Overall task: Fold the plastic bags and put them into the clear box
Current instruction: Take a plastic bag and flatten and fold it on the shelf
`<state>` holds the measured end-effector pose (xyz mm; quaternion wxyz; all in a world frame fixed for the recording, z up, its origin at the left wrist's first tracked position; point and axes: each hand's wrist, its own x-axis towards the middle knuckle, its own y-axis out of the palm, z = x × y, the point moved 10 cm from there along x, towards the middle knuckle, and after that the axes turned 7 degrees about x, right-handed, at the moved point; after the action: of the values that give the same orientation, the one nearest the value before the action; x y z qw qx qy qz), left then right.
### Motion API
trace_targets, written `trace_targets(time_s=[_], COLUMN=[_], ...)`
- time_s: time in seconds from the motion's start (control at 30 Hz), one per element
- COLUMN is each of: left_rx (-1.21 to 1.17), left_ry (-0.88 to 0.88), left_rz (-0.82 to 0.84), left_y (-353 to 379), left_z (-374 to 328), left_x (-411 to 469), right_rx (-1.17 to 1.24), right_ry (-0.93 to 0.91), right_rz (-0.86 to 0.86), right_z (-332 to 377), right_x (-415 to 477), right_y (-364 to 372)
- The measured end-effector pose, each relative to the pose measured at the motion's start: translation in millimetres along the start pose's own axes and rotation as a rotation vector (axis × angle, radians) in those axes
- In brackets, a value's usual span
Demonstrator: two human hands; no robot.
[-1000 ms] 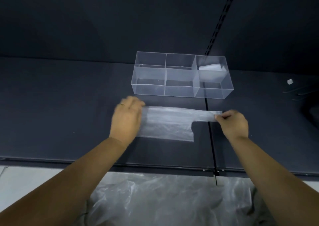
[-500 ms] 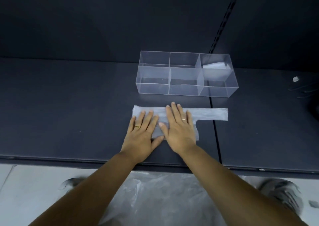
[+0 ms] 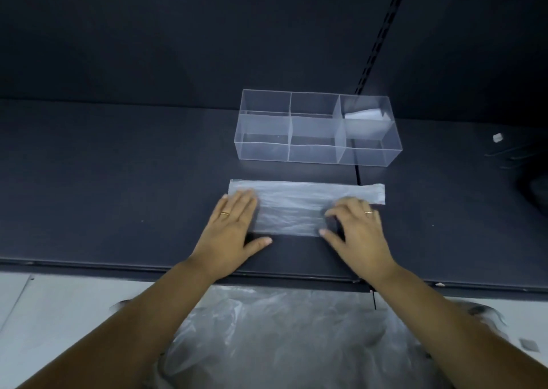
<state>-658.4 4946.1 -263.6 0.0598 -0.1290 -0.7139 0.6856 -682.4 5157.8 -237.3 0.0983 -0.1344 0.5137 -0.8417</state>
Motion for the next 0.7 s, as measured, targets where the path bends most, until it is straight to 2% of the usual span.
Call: trace_targets(time_s=[0.07, 0.13, 0.2, 0.33, 0.47, 0.6, 0.7], left_rx=[-0.020, -0.049, -0.073, -0.089, -0.063, 0.001, 0.059], left_ry=[0.108, 0.147, 0.123, 0.017, -0.007, -0.033, -0.005], left_rz=[0.017, 0.049, 0.062, 0.011, -0.065, -0.096, -0.172], left_y=[4, 9, 11, 4, -9, -14, -25], left_z=[-25, -41, -46, -43, -53, -66, -86], left_x=[1, 2, 5, 14, 16, -3, -20], right_rx=[0.006, 0.054, 0.086, 0.067, 0.202, 0.016, -0.118], right_ry=[-0.045, -0.001, 0.057, 0.094, 0.144, 0.089, -0.078], right_rz=[0.077, 0.069, 0.059, 0.192, 0.267, 0.141, 0.211], right_z=[10, 7, 4, 2, -3, 6, 34], right_x=[-10, -12, -6, 4, -6, -26, -41], right_y=[10, 11, 10, 23, 11, -20, -9])
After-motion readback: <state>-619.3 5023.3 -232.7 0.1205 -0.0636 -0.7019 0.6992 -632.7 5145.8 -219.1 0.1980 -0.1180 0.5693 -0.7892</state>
